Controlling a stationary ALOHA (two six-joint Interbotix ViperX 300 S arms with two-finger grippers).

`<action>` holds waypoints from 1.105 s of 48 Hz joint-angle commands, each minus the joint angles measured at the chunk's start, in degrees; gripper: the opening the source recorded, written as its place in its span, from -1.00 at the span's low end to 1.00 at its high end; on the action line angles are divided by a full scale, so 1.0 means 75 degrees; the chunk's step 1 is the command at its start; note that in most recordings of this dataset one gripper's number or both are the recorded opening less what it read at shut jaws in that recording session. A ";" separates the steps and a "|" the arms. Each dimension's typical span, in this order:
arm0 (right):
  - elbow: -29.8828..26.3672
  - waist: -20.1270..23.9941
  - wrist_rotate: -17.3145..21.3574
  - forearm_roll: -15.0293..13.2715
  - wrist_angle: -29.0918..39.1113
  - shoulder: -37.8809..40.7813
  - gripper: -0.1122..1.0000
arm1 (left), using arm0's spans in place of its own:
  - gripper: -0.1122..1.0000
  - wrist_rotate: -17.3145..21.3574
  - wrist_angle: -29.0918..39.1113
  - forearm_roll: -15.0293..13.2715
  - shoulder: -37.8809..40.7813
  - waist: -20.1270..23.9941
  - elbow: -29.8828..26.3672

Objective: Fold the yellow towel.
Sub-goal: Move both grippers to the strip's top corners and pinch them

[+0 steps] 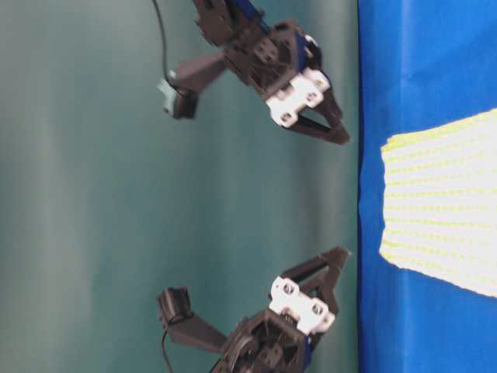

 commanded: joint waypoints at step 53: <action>-0.0727 0.0316 0.0023 0.1160 -0.0387 0.1500 -0.34 | -0.46 -0.0410 -0.0844 -0.0082 0.2262 0.0211 -0.0832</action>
